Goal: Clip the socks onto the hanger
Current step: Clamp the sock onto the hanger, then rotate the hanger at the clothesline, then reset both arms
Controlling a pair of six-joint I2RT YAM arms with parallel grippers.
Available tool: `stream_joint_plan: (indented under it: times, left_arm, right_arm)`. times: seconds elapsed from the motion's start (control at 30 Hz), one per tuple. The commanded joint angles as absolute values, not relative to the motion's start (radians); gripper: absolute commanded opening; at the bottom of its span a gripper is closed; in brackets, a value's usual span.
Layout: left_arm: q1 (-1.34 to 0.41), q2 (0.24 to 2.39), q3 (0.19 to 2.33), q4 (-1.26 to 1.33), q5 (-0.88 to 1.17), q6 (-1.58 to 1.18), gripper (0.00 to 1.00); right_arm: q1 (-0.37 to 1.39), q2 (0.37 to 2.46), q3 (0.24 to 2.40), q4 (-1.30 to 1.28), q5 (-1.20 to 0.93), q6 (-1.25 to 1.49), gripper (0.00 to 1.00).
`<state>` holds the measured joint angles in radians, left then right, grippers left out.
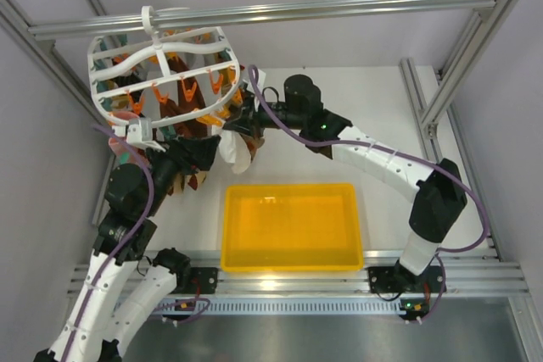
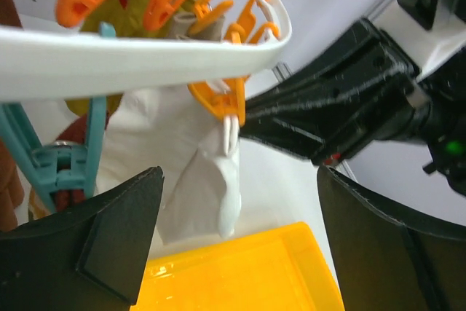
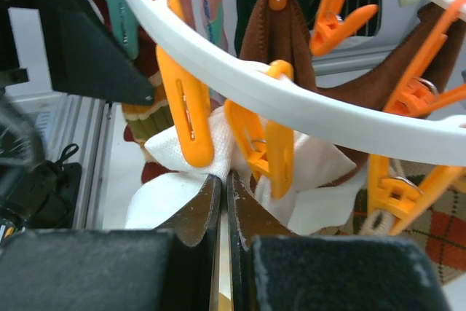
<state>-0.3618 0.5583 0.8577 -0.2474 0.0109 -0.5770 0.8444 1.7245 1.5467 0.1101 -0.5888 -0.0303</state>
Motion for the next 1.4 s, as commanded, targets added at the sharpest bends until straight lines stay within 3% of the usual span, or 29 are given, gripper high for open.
stream_joint_plan:
  times: [0.0,0.1,0.2,0.5,0.6,0.63,0.9,0.97,1.1,1.37]
  left_arm:
    - [-0.357,0.523,0.818,-0.242,0.116,-0.51,0.91]
    - [-0.357,0.489,0.781,-0.247,0.195,-0.45,0.98]
    - [-0.357,0.482,0.776,-0.302,0.288,-0.375,0.98]
    - [-0.357,0.69,0.982,-0.736,0.316,-0.09,0.98]
    - [-0.359,0.712,1.006,-0.796,0.302,-0.025,0.98]
    - [-0.357,0.71,1.008,-0.807,0.305,-0.011,0.98]
    - [-0.353,0.646,1.078,-0.917,0.284,0.11,0.98]
    - [-0.331,0.626,1.101,-0.928,0.233,0.13,0.98]
    - [-0.287,0.585,1.138,-0.942,0.147,0.146,0.98]
    - [-0.169,0.437,1.15,-0.95,0.068,0.178,0.98]
  right_arm:
    - [0.804,1.72,1.594,0.115,-0.571,-0.006,0.0]
    - [0.775,1.71,1.58,0.103,-0.555,0.024,0.0]
    - [0.743,1.697,1.556,0.095,-0.54,0.023,0.0]
    - [0.641,1.608,1.448,0.045,-0.517,0.008,0.02]
    - [0.614,1.545,1.392,0.011,-0.517,-0.035,0.18]
    - [0.597,1.525,1.375,0.002,-0.517,-0.04,0.32]
    - [0.526,1.235,1.152,-0.112,-0.488,-0.094,0.73]
    - [0.515,1.153,1.121,-0.159,-0.479,-0.107,0.89]
    - [0.494,1.004,1.022,-0.216,-0.449,-0.11,1.0]
    - [0.354,0.695,0.879,-0.268,-0.483,-0.083,1.0]
